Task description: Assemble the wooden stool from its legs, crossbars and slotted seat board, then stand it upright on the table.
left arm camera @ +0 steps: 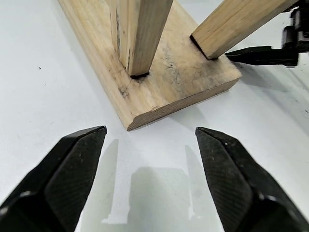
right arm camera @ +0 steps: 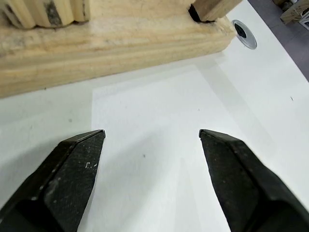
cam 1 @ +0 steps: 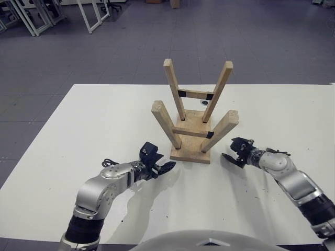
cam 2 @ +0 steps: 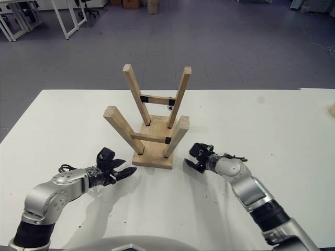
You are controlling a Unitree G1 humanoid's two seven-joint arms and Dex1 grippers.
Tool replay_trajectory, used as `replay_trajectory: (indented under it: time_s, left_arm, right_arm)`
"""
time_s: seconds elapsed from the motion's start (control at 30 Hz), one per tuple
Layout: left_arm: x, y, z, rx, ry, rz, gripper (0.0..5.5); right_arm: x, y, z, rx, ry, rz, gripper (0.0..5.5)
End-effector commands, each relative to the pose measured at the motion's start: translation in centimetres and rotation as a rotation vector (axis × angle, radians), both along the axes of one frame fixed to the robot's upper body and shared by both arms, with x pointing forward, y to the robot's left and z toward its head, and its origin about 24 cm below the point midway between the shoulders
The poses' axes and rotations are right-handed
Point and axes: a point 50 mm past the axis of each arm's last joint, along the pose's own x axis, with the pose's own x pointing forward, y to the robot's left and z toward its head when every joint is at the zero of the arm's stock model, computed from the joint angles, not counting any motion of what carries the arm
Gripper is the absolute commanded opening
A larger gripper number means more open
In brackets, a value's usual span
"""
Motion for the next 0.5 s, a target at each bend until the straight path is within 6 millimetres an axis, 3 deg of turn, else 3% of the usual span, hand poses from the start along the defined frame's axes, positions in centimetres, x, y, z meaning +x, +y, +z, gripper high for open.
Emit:
replay_trajectory:
  time_s: [0.03, 0.13, 0.2, 0.3, 0.37, 0.5]
  left_arm:
    - [0.9, 2.0, 1.7, 0.022, -0.035, -0.003, 3.45]
    - [0.8, 3.2, 2.1, 0.029, -0.029, -0.007, 3.45]
    - [0.4, 3.6, 2.1, 0.030, -0.019, -0.016, 3.45]
    - [0.0, 4.5, 2.7, 0.034, -0.023, -0.025, 3.45]
    - [0.3, 3.6, 4.3, -0.025, -0.098, -0.036, 3.45]
    - [0.1, 0.0, 8.6, -0.155, -0.277, -0.118, 3.45]
  right_arm:
    - [-2.9, 6.5, 1.9, 0.279, 0.148, 0.266, 3.61]
    - [-3.2, 8.8, 5.6, 0.452, 0.123, 0.334, 3.61]
    - [-3.0, 8.5, 5.9, 0.460, 0.118, 0.304, 3.61]
    - [-3.0, 6.5, 5.3, 0.422, 0.131, 0.234, 3.61]
    - [-3.1, 5.2, 5.1, 0.400, 0.141, 0.201, 3.61]
    - [-2.8, 3.0, 4.5, 0.368, 0.148, 0.123, 3.61]
